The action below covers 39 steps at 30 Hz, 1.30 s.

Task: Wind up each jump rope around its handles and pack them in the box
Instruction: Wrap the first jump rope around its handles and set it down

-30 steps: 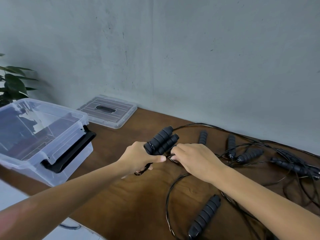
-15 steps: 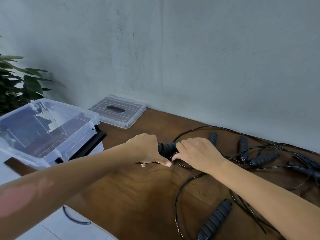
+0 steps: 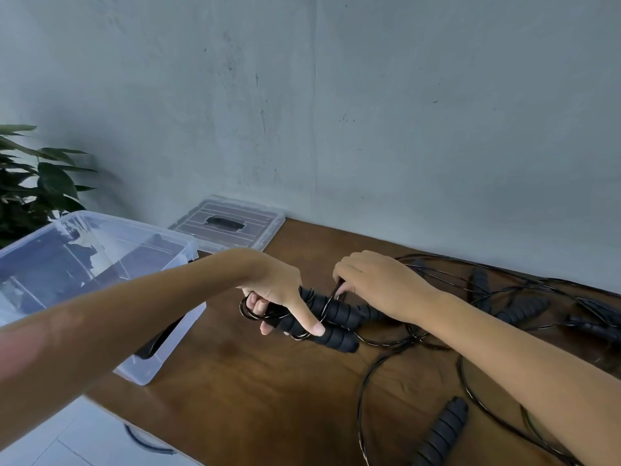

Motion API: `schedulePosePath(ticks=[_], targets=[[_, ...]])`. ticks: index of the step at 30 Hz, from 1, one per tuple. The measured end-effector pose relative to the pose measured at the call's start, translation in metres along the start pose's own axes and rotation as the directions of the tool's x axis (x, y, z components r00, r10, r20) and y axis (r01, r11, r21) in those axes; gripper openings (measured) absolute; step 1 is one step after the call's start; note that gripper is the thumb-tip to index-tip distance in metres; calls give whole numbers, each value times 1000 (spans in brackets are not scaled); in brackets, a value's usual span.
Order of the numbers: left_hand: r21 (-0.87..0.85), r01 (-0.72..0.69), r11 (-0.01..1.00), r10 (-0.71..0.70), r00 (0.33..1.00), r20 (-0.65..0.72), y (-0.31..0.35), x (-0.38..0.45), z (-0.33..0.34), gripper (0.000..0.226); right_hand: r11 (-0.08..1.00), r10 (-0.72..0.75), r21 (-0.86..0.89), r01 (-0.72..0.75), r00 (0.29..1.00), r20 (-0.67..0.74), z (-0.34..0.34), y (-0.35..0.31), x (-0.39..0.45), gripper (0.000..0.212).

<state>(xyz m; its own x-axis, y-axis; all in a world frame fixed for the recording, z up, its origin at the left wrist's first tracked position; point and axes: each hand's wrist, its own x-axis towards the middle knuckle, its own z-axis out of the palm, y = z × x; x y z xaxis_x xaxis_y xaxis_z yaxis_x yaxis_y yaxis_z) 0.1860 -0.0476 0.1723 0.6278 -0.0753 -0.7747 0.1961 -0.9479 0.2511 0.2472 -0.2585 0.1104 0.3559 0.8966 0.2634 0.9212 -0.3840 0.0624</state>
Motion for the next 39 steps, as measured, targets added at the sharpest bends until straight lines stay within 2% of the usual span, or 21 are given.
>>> schedulePosePath(ticks=[3, 4, 6, 8, 11, 12, 13, 15, 18, 20, 22, 24, 26, 30, 34, 39], targets=[[-21, -95, 995, 96, 991, 98, -7, -2, -3, 42, 997, 38, 65, -40, 999, 25, -7, 0, 7, 4], [-47, -140, 989, 145, 981, 128, -10, -4, -3, 35, 984, 78, 154, -85, 996, 49, -9, -1, 8, 8], [-104, -248, 963, 264, 948, 176, -16, -5, -1, 27, 878, 172, 433, -206, 978, 117, -18, -5, 10, 11], [-194, -359, 913, 392, 903, 175, -24, -4, 1, 34, 728, 227, 626, -281, 959, 167, -21, -8, 14, 14], [-350, -481, 804, 544, 833, 105, -37, -1, 5, 26, 634, 283, 678, -372, 927, 244, -23, -13, 21, 19], [-396, -504, 767, 574, 815, 74, -40, 0, 7, 21, 623, 294, 675, -396, 918, 268, -22, -14, 23, 29], [-434, -529, 729, 601, 798, 38, -44, 2, 9, 25, 604, 307, 682, -414, 910, 280, -21, -15, 25, 41], [-497, -558, 664, 632, 774, -24, -51, 7, 13, 51, 642, 319, 652, -404, 914, 253, -16, -21, 26, 50], [-566, -612, 552, 668, 731, -139, -62, 11, 20, 53, 627, 356, 626, -464, 885, 300, -4, -29, 18, 41], [-617, -625, 478, 649, 725, -231, -71, 12, 19, 48, 617, 375, 633, -468, 882, 286, 2, -33, 18, 36], [-669, -611, 423, 588, 747, -311, -80, 13, 16, 54, 604, 377, 649, -462, 884, 278, 4, -34, 18, 28], [-684, -608, 403, 527, 765, -370, -87, 13, 13, 61, 599, 372, 660, -454, 887, 273, 3, -34, 20, 24], [-689, -607, 396, 468, 779, -417, -92, 14, 12, 61, 643, 375, 624, -444, 893, 249, 5, -34, 23, 23], [-703, -582, 408, 374, 809, -453, -99, 17, 9, 51, 715, 384, 529, -456, 889, 248, 9, -35, 26, 30], [-747, -562, 356, 283, 827, -486, -104, 21, 8, 41, 779, 401, 400, -482, 875, 272, 8, -36, 30, 39], [-782, -515, 351, 170, 856, -487, -108, 27, 6, 43, 825, 448, 282, -490, 871, 200, 0, -40, 36, 19]])
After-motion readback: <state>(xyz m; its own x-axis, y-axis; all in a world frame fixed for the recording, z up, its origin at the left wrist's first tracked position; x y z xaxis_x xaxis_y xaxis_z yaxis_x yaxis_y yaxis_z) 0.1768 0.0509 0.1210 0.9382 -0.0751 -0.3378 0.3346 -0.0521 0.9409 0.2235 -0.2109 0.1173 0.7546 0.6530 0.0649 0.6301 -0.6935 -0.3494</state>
